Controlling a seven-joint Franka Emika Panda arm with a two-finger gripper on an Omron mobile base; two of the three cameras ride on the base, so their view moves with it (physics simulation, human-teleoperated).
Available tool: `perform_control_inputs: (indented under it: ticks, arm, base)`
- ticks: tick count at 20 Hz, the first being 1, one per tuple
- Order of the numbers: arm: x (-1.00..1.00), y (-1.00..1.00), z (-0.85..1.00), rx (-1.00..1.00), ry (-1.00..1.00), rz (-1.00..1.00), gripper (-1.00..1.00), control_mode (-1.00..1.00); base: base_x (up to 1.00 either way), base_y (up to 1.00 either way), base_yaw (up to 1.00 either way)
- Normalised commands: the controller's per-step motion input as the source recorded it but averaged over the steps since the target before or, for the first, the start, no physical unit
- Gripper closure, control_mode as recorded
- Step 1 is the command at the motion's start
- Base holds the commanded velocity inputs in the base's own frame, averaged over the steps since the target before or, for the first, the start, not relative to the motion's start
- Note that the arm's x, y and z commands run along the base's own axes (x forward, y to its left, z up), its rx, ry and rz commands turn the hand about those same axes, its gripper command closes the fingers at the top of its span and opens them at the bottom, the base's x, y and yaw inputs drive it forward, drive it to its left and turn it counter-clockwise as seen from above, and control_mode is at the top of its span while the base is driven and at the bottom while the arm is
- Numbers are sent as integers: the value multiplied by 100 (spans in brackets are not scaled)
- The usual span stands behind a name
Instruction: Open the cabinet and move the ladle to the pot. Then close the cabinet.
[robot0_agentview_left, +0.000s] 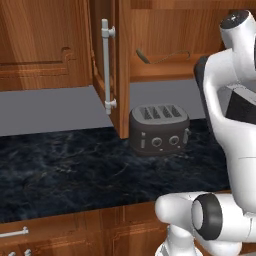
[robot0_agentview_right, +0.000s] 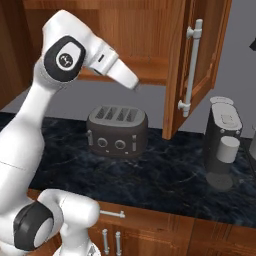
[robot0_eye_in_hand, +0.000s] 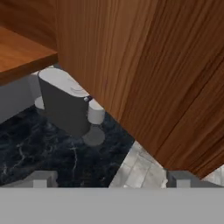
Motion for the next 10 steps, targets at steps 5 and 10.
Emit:
perform_control_inputs:
  ticks: [5,10]
  arm:
    - [48,32,0,9,-16,53,-100,-100]
    - [63,3,0,11,-22,50,-100,-100]
  base:
    - [0,0,0]
    - [0,0,0]
